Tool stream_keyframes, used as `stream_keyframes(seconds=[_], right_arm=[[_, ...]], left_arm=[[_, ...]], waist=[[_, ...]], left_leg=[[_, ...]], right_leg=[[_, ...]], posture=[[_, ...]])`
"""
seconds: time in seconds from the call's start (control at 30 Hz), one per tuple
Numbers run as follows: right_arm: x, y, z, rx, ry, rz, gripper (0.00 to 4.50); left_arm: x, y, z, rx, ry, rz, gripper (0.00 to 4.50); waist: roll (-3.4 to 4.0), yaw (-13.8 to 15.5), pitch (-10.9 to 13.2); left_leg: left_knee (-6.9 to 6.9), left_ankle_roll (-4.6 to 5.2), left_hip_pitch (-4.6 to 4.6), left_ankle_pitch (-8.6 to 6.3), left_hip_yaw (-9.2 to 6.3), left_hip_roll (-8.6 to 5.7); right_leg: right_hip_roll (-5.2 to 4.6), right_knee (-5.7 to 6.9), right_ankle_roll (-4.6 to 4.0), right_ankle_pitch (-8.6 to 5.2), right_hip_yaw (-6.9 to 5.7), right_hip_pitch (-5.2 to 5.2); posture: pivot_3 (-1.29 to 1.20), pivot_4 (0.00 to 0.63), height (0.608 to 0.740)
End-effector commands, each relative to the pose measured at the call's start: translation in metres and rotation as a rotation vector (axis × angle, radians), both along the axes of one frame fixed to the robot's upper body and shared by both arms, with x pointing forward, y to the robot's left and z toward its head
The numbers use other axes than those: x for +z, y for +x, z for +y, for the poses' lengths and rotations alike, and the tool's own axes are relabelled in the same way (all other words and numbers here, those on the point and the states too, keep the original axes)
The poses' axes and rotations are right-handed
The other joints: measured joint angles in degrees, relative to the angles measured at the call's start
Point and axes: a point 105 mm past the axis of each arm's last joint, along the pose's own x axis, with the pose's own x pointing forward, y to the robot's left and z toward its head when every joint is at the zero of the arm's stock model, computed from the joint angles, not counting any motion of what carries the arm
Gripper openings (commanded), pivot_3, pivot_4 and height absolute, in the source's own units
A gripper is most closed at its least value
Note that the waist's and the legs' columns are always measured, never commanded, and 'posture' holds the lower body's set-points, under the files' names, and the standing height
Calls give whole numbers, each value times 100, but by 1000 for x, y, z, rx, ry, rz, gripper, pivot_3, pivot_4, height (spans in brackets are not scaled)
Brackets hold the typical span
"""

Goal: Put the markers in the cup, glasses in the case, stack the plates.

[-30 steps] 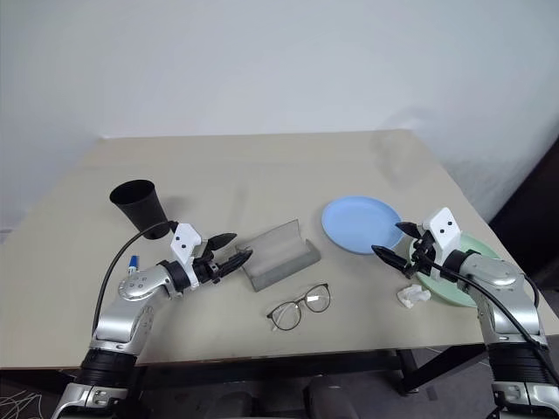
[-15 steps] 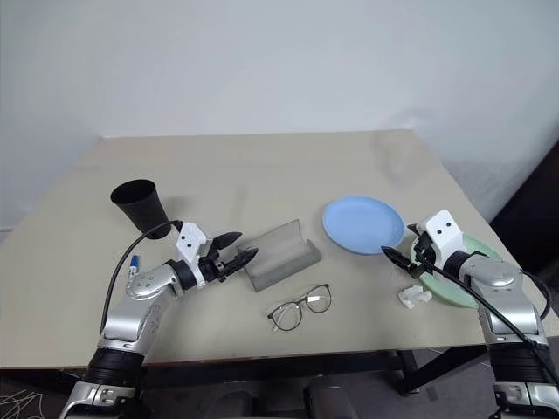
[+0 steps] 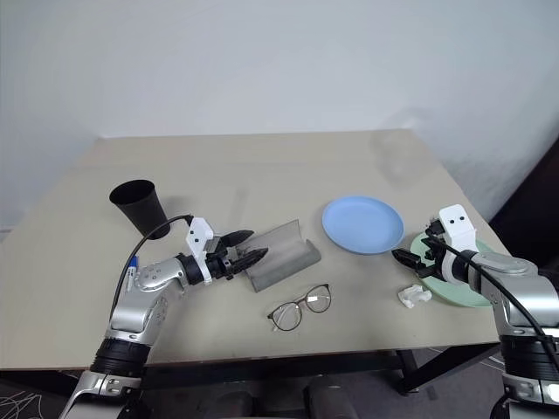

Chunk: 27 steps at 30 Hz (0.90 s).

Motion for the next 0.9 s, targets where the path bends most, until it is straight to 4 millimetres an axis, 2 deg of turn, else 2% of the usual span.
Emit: stream_keyframes(seconds=[0.03,0.37,0.53,0.7,0.8,0.9], right_arm=[[2,2,-3,-34,-72,9,4314],[-20,8,-14,-106,-190,65,4314],[-19,11,-18,-127,-201,59,2758],[-17,13,-14,-116,-200,49,977],[-17,12,-13,-109,-197,51,101],[-18,12,-13,-108,-194,48,35]], left_arm=[[16,-6,-9,-69,-9,-52,3089],[18,-9,-21,-92,-13,-61,3089],[17,-9,-22,-93,-12,-60,3138],[16,-8,-22,-86,-9,-60,3138],[15,-9,-21,-83,-6,-59,3138],[14,-9,-20,-79,-4,-57,3138]], waist=[[1,2,0],[1,2,0],[1,-2,0],[1,0,0],[-8,-10,-4],[-24,-39,-15]], left_leg=[[-3,1,-1,0,-1,1],[0,23,-8,-13,9,-3],[1,23,-5,-13,11,-6],[1,23,-5,-13,9,-6],[2,24,-4,-14,12,-5],[7,25,5,-14,11,2]], right_leg=[[0,-8,2,1,-1,3],[-18,-31,33,17,0,7],[-18,-31,34,18,1,9],[-18,-31,35,18,0,10],[-19,-33,36,18,1,12],[-19,-34,35,18,6,20]], posture=[[0,0,739],[0,0,739],[0,0,739],[0,0,739],[0,0,739],[0,0,739]])
